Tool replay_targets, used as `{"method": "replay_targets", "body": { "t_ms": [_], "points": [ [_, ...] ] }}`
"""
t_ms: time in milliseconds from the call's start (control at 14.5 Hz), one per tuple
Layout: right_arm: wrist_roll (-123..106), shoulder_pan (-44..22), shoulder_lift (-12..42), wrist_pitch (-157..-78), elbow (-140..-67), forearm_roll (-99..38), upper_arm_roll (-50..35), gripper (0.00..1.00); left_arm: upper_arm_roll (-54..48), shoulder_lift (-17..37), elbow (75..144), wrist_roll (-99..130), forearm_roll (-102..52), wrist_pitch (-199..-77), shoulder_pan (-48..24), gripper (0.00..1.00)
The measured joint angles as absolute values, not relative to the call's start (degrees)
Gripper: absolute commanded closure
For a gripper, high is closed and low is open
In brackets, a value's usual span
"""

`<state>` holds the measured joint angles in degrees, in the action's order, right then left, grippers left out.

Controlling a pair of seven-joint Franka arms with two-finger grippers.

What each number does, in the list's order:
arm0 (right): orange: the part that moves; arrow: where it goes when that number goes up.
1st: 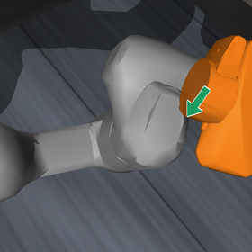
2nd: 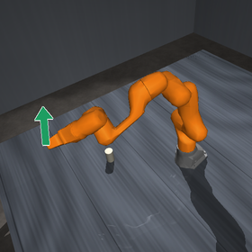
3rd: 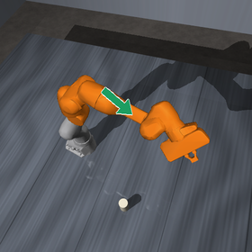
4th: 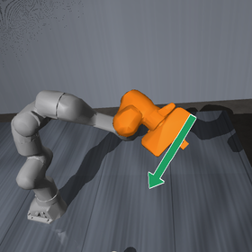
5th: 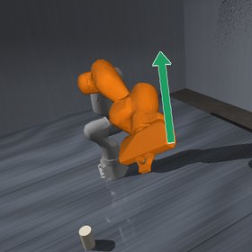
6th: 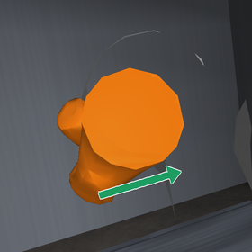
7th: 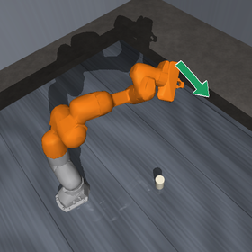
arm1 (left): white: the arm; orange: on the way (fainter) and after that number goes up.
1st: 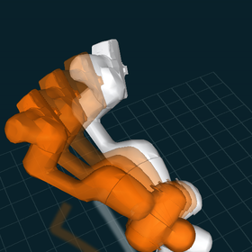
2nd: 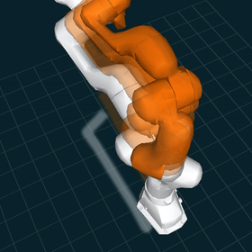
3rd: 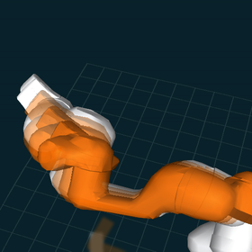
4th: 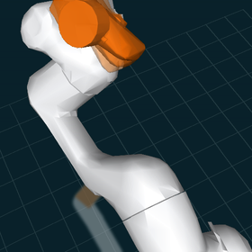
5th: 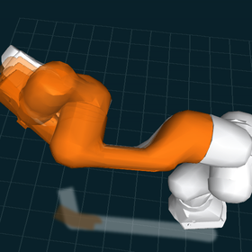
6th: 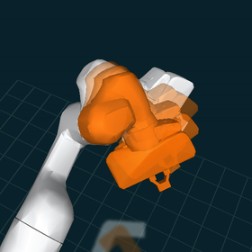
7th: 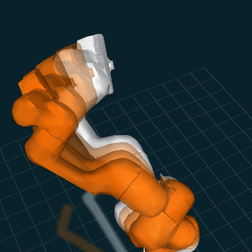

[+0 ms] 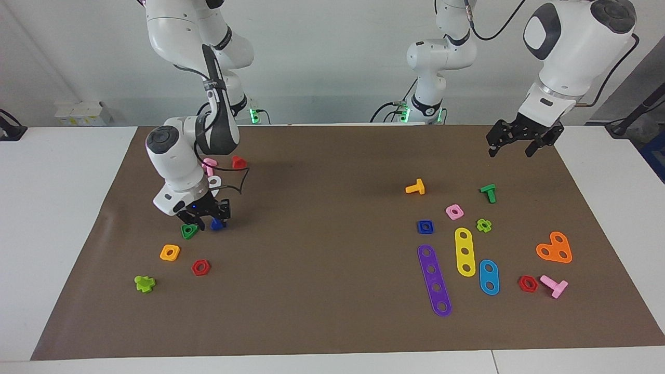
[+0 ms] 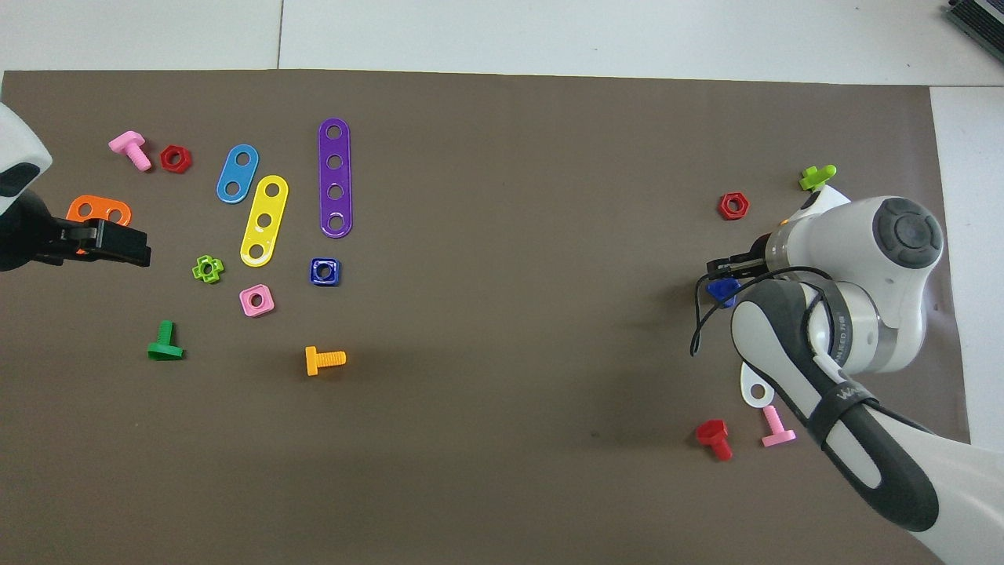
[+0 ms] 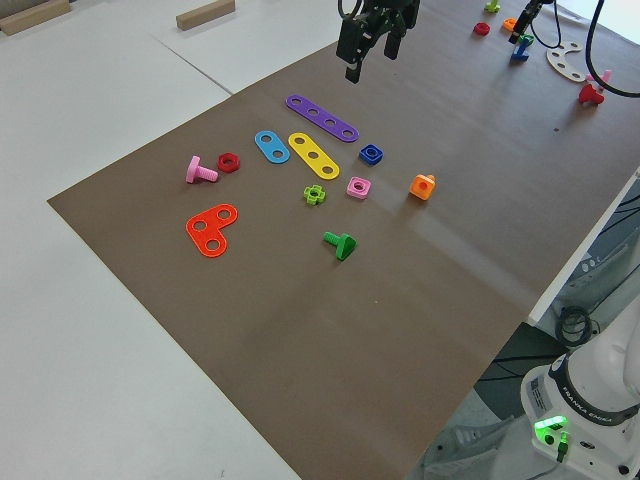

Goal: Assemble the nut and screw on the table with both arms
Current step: 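Lower the right gripper over the blue bolt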

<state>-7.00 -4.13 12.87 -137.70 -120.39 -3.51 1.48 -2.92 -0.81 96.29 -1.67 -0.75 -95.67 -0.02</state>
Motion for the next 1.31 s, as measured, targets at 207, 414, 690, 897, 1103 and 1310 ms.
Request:
{"method": "replay_targets", "body": {
  "t_ms": [207,414,690,897,1103,1310],
  "points": [
    [-7.01,-4.13,12.87,-139.23,-121.44,-3.51,1.48,0.47,-2.92,-0.81,96.29,-1.67,-0.75,-95.67,-0.02,0.00],
    [-7.01,-4.17,12.88,-140.39,-122.38,-3.51,1.46,0.50,-2.92,-0.81,96.29,-1.67,-0.75,-95.66,-0.02,0.00],
    [-7.01,-4.34,12.87,-140.49,-122.58,-3.51,1.45,0.57,-2.92,-0.81,96.29,-1.67,-0.75,-95.66,-0.02,0.00],
    [-7.02,-4.34,12.87,-140.52,-122.61,-3.51,1.45,0.58,-2.92,-0.81,96.29,-1.67,-0.75,-95.66,-0.02,0.00],
    [-7.02,-4.35,12.87,-140.54,-122.64,-3.51,1.45,0.58,-2.92,-0.81,96.29,-1.67,-0.75,-95.66,-0.02,0.00],
    [-7.02,-4.35,12.87,-140.54,-122.65,-3.51,1.45,0.58,-2.92,-0.81,96.29,-1.67,-0.75,-95.65,-0.02,0.00]
  ]
}}
